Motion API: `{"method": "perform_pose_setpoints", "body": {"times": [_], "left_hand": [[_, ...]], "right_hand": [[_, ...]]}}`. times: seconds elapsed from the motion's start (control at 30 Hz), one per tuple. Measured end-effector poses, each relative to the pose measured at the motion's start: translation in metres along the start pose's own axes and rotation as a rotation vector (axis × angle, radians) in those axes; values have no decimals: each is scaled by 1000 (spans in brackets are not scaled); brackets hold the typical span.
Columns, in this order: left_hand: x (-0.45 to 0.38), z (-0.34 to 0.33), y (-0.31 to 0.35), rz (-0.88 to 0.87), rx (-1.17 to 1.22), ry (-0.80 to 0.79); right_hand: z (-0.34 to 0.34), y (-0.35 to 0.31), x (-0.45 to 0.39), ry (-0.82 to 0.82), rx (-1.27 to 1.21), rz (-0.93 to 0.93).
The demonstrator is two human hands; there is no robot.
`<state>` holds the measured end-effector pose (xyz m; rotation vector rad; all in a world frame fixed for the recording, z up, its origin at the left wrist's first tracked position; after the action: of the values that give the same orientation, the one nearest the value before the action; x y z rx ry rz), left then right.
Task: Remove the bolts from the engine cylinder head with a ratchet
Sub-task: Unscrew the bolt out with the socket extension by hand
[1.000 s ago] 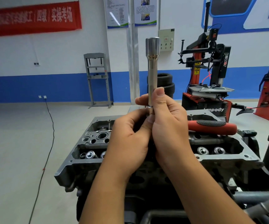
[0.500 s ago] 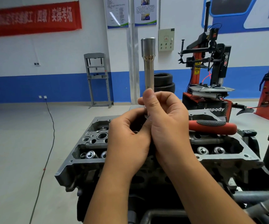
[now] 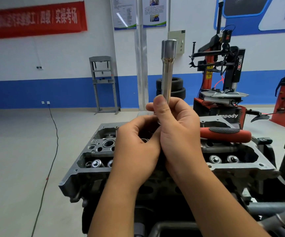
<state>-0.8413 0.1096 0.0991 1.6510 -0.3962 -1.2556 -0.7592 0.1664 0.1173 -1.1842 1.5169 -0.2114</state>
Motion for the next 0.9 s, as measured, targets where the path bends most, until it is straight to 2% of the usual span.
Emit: {"method": "perform_pose_setpoints", "body": {"times": [0.07,0.13,0.33,0.53,0.73,0.9], "left_hand": [[1,-3,1,39,31,-112],[2,-4,2,70,45,-138],[1,0,3,28,45,48],[1,-4,3,63,10,-75],[2,-3,0,-15,-94,91],[1,-3,0,58,31,-78]], "right_hand": [[-2,0,-1,-19,19,13],[-2,2,-2,-25,17,20],[-1,3,-2,5,-18,12],[-2,3,-2,-3,36,5],[0,1,-1,6,2,27],[-1,2,-2,18,33,35]]}}
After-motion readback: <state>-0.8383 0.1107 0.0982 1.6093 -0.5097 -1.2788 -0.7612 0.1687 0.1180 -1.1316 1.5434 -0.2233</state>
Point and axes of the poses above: each hand's wrist, its own x-axis away from the middle knuckle, its own z-axis out of the back of the hand, y = z × x, the point moved 4 cm from there along -x, towards the middle knuckle, and after that the axes turned 5 degrees about z, right-handed, at the moved point
